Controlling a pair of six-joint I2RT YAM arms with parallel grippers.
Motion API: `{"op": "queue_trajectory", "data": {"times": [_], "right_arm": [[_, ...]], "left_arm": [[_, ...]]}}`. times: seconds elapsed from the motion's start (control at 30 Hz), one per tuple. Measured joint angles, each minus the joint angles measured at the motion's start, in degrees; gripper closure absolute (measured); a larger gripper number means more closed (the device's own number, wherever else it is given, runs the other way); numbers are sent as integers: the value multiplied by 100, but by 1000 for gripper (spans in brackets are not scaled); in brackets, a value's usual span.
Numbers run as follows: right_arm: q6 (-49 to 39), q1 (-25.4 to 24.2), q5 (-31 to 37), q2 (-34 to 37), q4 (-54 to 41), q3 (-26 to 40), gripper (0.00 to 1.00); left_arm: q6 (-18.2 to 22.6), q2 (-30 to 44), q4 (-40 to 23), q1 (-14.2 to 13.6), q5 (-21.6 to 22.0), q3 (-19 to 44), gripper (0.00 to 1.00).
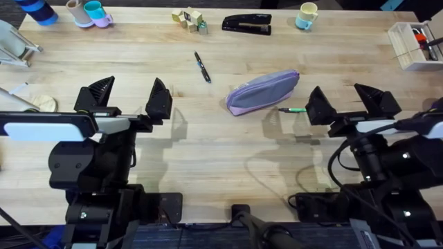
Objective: Unzip the bag, pick up the pens from the table one at a time and place them inside, then zip the bag closed.
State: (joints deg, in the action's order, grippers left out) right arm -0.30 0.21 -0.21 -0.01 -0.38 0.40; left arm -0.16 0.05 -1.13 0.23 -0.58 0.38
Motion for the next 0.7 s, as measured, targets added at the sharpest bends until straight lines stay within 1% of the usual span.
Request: {"op": "queue_trajectory", "data": {"times": [0.37, 0.47, 0.57, 0.63, 0.7], "right_arm": [[-15, 0, 39, 0, -39, 4, 5], [16, 0, 44, 0, -65, 13, 5], [52, 0, 85, 0, -327, 114, 5], [52, 0, 84, 7, -818, 348, 5], [54, 0, 92, 98, -1556, 686, 5]], "left_arm": [[13, 0, -11, 0, 0, 0, 7], [-79, 0, -93, 0, 2, 9, 7], [-153, 0, -554, 0, 2, 125, 8], [-182, 65, -1016, 0, 0, 398, 7], [-203, 242, -1398, 0, -5, 803, 7]]}}
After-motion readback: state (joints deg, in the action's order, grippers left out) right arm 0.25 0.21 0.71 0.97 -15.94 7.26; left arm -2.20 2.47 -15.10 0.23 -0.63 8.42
